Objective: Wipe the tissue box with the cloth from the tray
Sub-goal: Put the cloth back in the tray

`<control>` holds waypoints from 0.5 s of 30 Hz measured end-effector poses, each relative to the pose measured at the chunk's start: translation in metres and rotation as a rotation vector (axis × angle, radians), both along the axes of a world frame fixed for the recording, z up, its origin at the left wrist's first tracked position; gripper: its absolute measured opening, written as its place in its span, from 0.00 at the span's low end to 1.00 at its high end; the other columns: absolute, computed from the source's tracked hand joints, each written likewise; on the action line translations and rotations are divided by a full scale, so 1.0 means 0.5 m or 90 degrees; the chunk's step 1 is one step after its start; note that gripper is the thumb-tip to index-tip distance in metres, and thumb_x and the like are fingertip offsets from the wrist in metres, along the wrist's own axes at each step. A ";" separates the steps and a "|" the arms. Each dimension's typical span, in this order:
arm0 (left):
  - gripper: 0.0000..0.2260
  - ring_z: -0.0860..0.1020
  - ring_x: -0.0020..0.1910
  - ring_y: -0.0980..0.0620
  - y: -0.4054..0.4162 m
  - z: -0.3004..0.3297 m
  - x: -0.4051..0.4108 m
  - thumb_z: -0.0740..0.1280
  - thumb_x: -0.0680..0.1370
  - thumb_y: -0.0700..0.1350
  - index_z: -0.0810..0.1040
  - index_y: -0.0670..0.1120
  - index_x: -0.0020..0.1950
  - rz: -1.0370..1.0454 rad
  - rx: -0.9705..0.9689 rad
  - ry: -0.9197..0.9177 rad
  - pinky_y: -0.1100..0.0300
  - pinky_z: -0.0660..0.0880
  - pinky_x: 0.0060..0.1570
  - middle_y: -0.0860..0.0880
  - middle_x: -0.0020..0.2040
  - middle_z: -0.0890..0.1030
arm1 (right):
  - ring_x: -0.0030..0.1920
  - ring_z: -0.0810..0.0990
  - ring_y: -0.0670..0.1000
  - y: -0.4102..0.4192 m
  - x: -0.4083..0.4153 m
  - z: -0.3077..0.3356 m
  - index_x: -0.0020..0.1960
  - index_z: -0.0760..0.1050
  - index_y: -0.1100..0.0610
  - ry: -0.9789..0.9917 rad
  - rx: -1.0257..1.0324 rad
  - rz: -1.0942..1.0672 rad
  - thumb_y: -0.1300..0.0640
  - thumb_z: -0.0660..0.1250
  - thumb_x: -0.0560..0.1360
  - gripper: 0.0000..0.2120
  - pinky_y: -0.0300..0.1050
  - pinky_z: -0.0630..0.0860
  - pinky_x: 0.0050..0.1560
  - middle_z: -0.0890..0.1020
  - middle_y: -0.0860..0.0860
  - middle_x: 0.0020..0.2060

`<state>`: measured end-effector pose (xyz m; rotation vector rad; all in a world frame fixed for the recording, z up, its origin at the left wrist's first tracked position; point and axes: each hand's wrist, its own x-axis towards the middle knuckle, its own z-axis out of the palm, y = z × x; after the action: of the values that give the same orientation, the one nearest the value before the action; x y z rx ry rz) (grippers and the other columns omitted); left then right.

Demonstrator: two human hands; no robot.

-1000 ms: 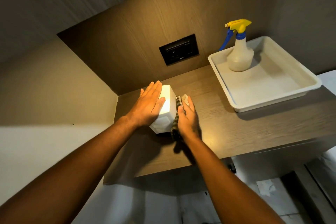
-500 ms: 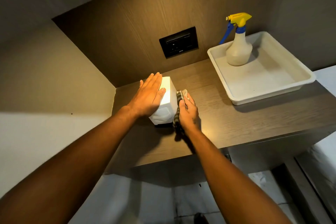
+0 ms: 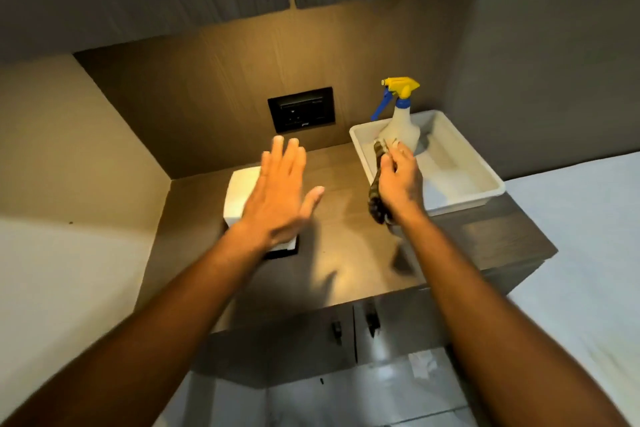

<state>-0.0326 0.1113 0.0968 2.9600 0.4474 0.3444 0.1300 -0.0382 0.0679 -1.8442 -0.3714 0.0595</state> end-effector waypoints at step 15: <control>0.36 0.39 0.81 0.43 -0.164 -0.239 0.104 0.46 0.83 0.63 0.41 0.40 0.82 0.116 -0.154 0.222 0.46 0.41 0.79 0.41 0.83 0.42 | 0.46 0.75 0.55 0.048 0.185 -0.141 0.65 0.66 0.53 0.081 -0.405 0.106 0.58 0.60 0.77 0.17 0.48 0.71 0.47 0.78 0.55 0.53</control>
<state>0.0191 0.0294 -0.0228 2.7468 0.7433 -0.2032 0.2224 -0.0143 -0.0026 -2.4142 -0.4492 0.4525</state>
